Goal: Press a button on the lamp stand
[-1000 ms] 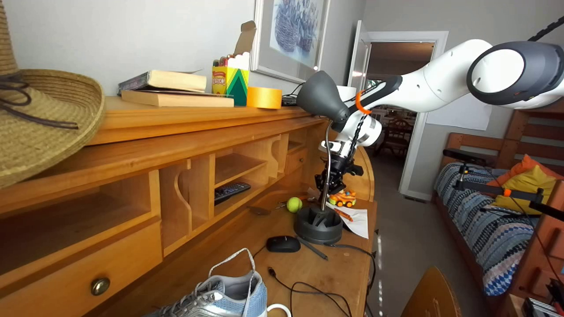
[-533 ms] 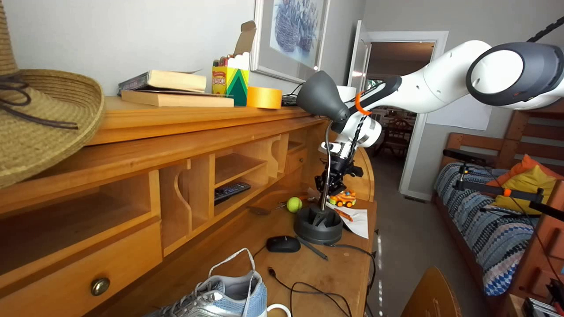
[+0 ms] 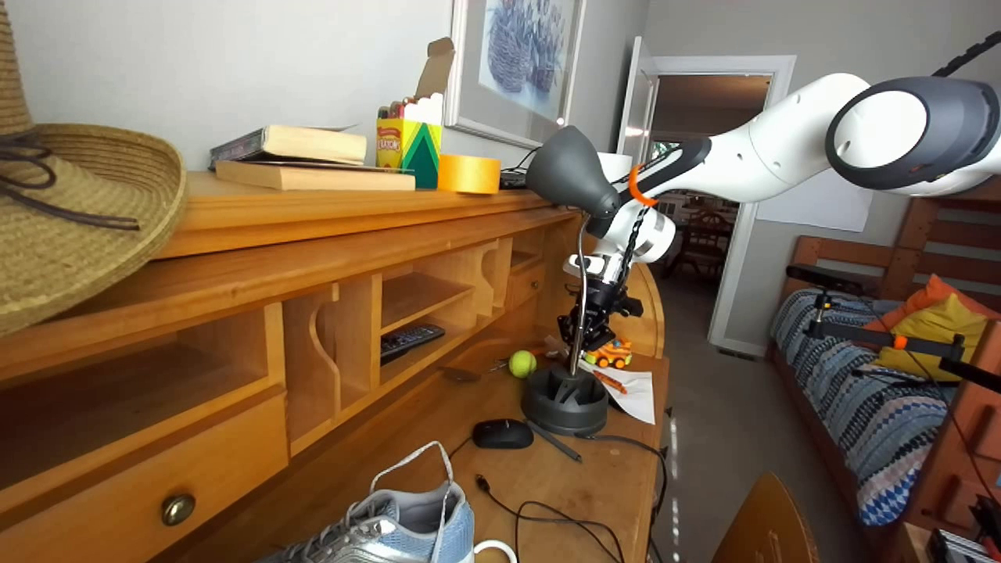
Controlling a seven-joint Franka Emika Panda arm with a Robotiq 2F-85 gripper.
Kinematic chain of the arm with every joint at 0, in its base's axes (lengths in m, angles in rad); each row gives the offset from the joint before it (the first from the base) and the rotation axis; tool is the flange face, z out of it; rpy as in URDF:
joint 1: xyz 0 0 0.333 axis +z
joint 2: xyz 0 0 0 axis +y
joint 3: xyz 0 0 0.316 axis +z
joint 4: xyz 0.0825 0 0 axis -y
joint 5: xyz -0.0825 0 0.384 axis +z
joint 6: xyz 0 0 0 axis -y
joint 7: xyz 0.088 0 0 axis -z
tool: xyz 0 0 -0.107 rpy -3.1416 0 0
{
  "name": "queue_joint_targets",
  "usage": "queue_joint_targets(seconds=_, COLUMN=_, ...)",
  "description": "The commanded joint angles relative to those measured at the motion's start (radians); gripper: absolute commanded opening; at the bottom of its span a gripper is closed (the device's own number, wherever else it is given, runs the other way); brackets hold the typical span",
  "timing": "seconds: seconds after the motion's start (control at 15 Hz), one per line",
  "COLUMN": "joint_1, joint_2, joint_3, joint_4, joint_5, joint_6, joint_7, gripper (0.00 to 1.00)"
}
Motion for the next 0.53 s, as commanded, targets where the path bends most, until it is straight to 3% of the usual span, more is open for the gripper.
queue_joint_targets(seconds=0.0, joint_1=0.019, joint_2=-0.020, joint_3=-0.021, joint_4=-0.030, joint_5=-0.017, joint_6=0.049, joint_7=0.009, gripper=0.00)
queue_joint_targets(seconds=0.47, joint_1=0.019, joint_2=-0.067, joint_3=-0.026, joint_4=-0.065, joint_5=-0.004, joint_6=0.132, joint_7=0.022, gripper=0.00)
